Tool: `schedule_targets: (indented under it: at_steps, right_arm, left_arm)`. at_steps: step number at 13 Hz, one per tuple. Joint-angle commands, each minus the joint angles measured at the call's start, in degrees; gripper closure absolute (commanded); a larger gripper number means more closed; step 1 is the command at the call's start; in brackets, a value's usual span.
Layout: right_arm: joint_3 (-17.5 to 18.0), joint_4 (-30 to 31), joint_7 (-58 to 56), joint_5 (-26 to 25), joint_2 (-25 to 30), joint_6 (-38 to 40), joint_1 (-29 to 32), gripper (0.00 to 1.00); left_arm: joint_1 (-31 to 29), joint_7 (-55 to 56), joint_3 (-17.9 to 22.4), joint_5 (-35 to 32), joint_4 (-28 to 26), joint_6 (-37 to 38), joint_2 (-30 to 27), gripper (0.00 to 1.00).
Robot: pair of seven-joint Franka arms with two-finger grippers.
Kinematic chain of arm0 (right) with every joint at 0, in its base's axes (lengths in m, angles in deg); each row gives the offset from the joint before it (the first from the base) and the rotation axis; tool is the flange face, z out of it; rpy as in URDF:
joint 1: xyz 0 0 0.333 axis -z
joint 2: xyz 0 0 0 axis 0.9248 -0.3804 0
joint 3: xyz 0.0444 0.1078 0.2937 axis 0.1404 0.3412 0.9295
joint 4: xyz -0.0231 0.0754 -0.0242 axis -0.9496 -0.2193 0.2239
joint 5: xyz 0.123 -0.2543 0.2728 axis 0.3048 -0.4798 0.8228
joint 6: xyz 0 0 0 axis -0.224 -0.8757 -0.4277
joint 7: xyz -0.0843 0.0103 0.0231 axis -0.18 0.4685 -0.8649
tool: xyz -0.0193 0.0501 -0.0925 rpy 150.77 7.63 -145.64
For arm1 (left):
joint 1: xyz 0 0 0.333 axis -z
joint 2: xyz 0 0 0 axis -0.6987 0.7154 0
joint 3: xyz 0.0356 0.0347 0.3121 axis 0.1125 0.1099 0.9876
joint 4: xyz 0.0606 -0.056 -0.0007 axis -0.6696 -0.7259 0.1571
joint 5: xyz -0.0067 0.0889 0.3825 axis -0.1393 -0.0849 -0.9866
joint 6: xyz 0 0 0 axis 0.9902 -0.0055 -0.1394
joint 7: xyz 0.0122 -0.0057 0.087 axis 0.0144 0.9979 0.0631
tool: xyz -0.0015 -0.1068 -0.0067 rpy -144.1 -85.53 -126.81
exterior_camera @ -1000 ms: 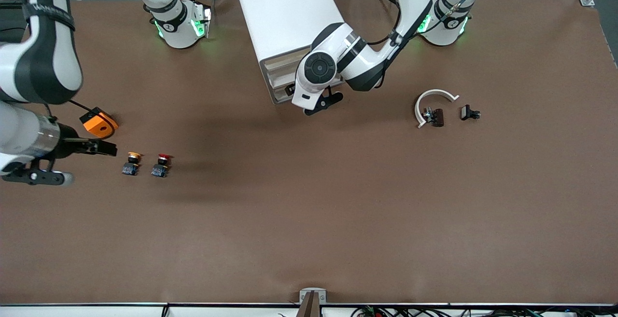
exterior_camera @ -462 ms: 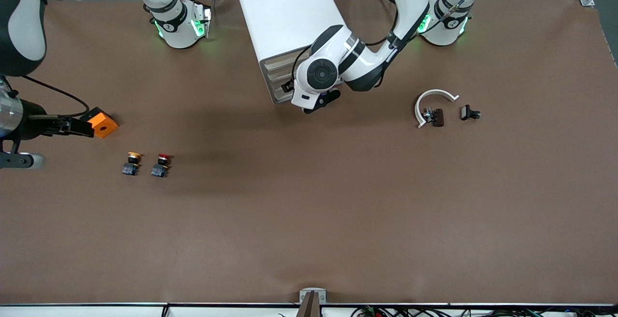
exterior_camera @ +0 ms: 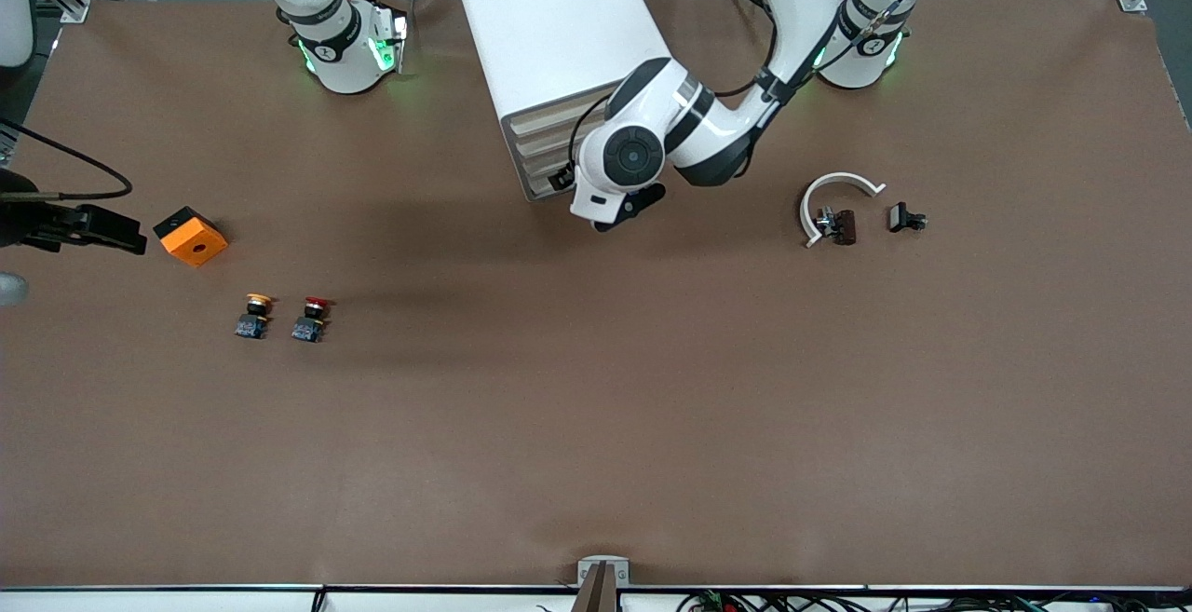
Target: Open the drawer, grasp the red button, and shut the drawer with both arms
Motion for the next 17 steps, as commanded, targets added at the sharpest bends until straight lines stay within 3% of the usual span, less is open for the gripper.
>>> schedule_targets:
  at_steps: [1, 4, 7, 10, 14, 15, 17]
  right_arm:
    - [0.48, 1.24, -0.98, 0.81, 3.52, 1.99, 2.10, 0.00]
    - [0.48, 2.82, -1.41, 0.81, 4.41, 2.09, 3.50, 0.00]
    - [0.48, 5.71, -4.23, 0.90, 5.89, 0.78, 4.82, 0.00]
    - [0.65, 15.28, -4.14, 0.90, 12.48, -5.89, 4.47, 0.00]
    - [0.48, 17.42, -4.14, 0.90, 14.25, -5.91, 4.82, 0.00]
    - [0.39, 18.29, -4.14, 0.81, 14.86, -6.26, 4.82, 0.00]
    - [0.39, 18.65, -4.23, 0.46, 15.57, -6.09, 4.82, 0.00]
  left_arm:
    - [-4.72, -0.32, 0.50, -5.69, 4.14, 4.01, -0.47, 0.00]
    - [-9.56, -0.94, 0.50, -13.87, 4.68, 8.94, -4.41, 0.00]
    - [-16.33, -7.14, 0.41, -14.77, 4.59, 12.00, -7.76, 0.00]
    - [-21.35, -14.89, 0.15, -18.19, 3.98, 15.53, -10.92, 0.00]
    - [-28.55, -29.01, 0.06, -18.28, 3.63, 21.93, -16.28, 0.00]
    - [-29.09, -33.50, 0.76, -18.20, 3.54, 23.86, -17.95, 0.00]
    - [-28.14, -40.45, 6.45, -18.20, 3.19, 27.12, -21.29, 0.00]
